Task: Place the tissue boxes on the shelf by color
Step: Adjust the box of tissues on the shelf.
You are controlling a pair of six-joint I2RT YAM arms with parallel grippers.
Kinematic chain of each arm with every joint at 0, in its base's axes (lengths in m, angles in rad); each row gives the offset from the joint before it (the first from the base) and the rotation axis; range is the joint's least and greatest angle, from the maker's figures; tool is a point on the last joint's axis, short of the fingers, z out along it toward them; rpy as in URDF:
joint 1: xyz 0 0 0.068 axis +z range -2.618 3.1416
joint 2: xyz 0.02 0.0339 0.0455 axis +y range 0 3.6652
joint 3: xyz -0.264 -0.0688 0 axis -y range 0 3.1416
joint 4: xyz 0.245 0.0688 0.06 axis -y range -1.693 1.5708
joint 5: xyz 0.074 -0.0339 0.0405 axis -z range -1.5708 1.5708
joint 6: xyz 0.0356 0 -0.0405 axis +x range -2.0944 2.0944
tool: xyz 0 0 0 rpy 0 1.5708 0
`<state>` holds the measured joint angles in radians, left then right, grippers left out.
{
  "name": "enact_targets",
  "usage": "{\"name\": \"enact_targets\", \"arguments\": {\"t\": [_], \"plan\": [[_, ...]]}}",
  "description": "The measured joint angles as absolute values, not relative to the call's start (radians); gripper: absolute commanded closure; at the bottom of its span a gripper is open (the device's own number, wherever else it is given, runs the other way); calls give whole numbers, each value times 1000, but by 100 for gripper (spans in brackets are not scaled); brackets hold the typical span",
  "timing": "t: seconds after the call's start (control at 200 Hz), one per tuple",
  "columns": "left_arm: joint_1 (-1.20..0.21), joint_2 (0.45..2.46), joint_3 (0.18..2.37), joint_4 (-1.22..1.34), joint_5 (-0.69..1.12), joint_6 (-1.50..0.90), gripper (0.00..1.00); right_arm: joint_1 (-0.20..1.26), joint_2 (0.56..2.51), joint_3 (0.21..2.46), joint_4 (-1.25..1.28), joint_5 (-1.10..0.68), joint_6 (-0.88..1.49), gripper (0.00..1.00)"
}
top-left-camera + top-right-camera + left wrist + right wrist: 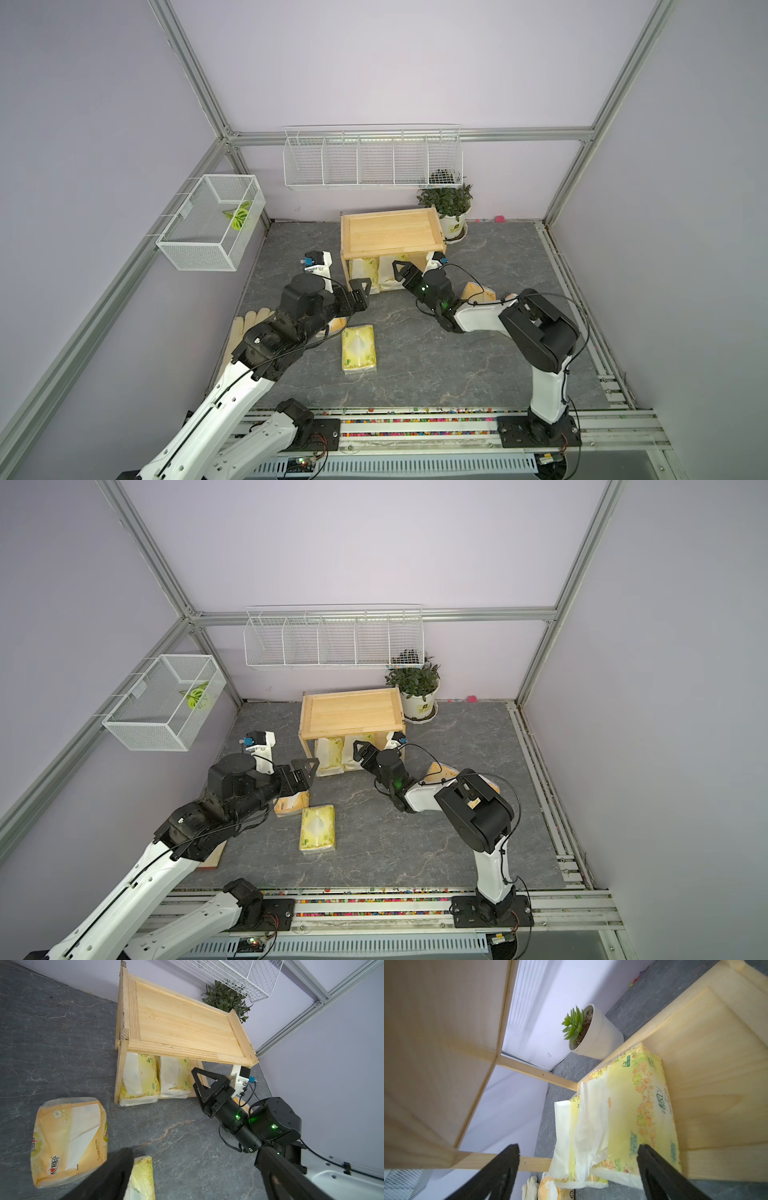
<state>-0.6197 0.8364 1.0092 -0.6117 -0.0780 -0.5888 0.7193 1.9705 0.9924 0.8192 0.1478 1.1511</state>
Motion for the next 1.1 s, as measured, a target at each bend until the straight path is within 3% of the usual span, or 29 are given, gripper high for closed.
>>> {"name": "enact_targets", "arguments": {"t": [0.8,1.1], "plan": [[-620,830,1009,-612,-79,-589,0,718,2057,1075,794,99,1150,7],[-620,810,996,-643,-111,-629,0,725,1860,948,746,61,1093,6]]}}
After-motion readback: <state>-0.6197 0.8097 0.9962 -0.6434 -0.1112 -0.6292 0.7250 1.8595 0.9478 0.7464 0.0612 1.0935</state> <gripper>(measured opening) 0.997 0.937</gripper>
